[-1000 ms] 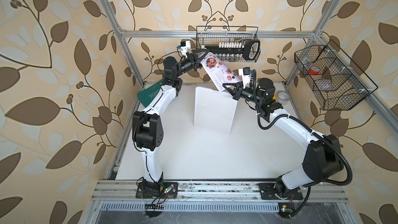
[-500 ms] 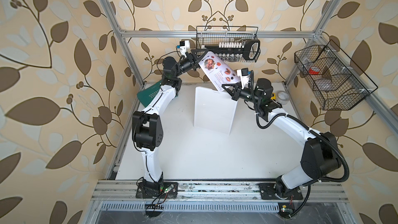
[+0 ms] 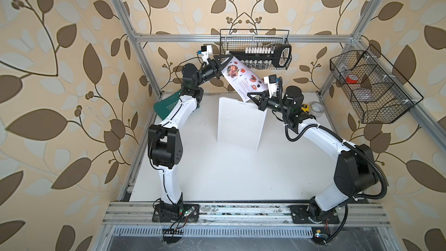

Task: Insert the menus into the narrow rack
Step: Insert the menu into the narrow rack.

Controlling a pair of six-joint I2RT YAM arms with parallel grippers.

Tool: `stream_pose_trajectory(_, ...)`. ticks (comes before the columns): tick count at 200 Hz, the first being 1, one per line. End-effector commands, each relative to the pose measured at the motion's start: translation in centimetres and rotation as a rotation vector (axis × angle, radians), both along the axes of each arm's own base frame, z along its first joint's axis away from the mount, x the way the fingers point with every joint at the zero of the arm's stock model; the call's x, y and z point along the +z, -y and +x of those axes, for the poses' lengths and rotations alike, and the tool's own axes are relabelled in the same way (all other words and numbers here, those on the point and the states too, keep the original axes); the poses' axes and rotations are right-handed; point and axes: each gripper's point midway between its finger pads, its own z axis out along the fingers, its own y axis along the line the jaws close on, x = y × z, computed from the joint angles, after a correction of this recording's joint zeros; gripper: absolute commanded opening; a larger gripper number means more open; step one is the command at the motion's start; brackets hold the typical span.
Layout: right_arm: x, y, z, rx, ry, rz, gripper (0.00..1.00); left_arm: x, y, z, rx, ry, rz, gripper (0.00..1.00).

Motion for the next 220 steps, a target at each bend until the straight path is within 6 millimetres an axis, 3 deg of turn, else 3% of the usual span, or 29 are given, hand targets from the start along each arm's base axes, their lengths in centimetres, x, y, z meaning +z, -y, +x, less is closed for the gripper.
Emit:
stream_pose_trajectory(1, 0.4, -0.7, 0.0, 0.027, 0.009, 0.006, 0.0, 1.3, -0.3, -0.8, -0.012, 0.07, -0.008, 0.53)
stream_pose_trajectory(129, -1.8, -0.5, -0.3, 0.022, 0.01, -0.033, 0.0, 1.4, -0.4, -1.1, -0.026, 0.073, -0.017, 0.53)
stream_pose_trajectory(220, 0.2, -1.0, 0.6, 0.031, 0.035, -0.022, 0.0, 1.6, -0.4, -1.0, -0.024, 0.076, -0.02, 0.53)
